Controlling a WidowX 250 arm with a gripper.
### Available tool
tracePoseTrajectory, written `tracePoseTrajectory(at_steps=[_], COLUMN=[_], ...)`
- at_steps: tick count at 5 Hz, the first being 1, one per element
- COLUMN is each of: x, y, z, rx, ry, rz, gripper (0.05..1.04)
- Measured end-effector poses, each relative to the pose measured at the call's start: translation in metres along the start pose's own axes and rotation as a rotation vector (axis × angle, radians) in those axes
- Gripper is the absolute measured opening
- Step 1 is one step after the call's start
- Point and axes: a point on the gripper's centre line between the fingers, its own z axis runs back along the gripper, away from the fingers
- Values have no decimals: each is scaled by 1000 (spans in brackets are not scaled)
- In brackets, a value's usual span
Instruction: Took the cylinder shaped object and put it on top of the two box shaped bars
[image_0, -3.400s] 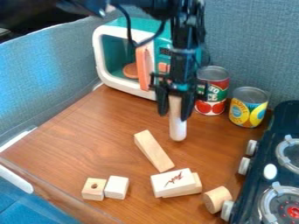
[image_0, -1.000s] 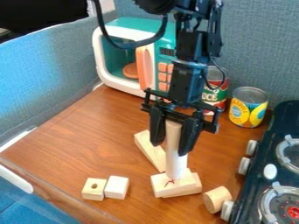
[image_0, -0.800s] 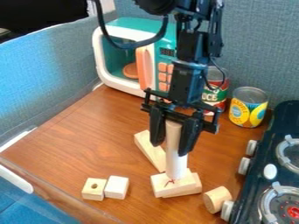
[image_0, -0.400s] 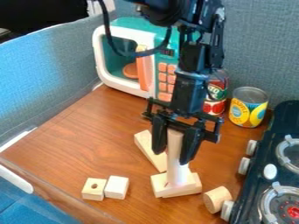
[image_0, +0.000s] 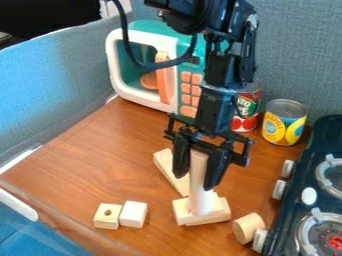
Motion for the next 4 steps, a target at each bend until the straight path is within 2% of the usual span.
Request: tracePoseTrajectory(at_steps=[4], x=[6], y=[2], z=[6], rx=[15], ry=[-17], rz=[27], gripper=[579])
